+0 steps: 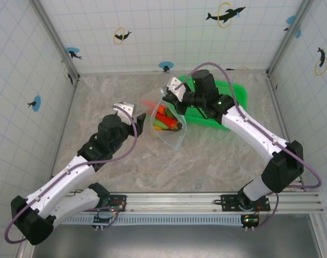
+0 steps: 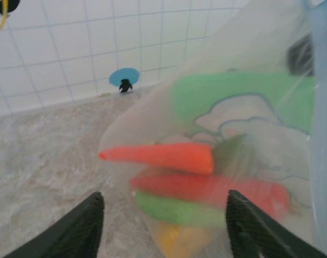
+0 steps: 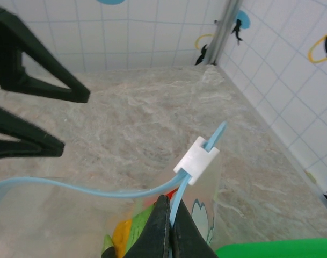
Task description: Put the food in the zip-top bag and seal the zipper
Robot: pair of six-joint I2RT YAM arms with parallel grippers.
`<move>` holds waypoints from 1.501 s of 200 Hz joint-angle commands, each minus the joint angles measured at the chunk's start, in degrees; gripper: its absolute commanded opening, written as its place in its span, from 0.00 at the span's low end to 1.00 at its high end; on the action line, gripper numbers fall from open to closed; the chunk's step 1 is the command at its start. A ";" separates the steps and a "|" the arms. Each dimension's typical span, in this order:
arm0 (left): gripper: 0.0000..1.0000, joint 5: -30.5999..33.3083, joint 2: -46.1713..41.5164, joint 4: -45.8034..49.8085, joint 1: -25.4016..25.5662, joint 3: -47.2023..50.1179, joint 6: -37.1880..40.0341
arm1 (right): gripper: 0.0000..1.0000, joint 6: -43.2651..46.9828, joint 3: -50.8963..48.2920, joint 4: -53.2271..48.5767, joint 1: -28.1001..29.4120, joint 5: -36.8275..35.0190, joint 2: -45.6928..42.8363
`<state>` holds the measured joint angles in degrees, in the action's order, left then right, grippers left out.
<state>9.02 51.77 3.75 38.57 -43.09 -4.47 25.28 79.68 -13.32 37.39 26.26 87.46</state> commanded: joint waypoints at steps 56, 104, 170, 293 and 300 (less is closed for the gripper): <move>0.55 -22.13 -0.04 -7.27 -0.07 0.65 24.64 | 0.00 3.27 -16.41 13.18 0.01 14.61 -10.93; 0.59 -27.08 0.46 -3.85 -0.07 -1.83 28.51 | 0.00 6.51 -18.04 9.49 1.18 21.43 -11.37; 0.56 -33.27 2.13 1.63 -0.07 -5.72 36.12 | 0.00 8.19 -17.45 5.29 1.89 24.85 -10.61; 0.56 -33.01 3.62 7.04 -0.07 -9.89 43.08 | 0.00 9.93 -17.85 1.87 3.04 25.78 -10.82; 0.56 -32.42 3.63 7.22 -0.07 -10.08 43.44 | 0.00 10.12 -17.96 1.51 3.11 25.69 -10.90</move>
<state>-24.64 55.05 10.76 38.57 -50.48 36.10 34.15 62.65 -9.74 39.27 49.95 77.21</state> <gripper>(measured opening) 0.559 0.054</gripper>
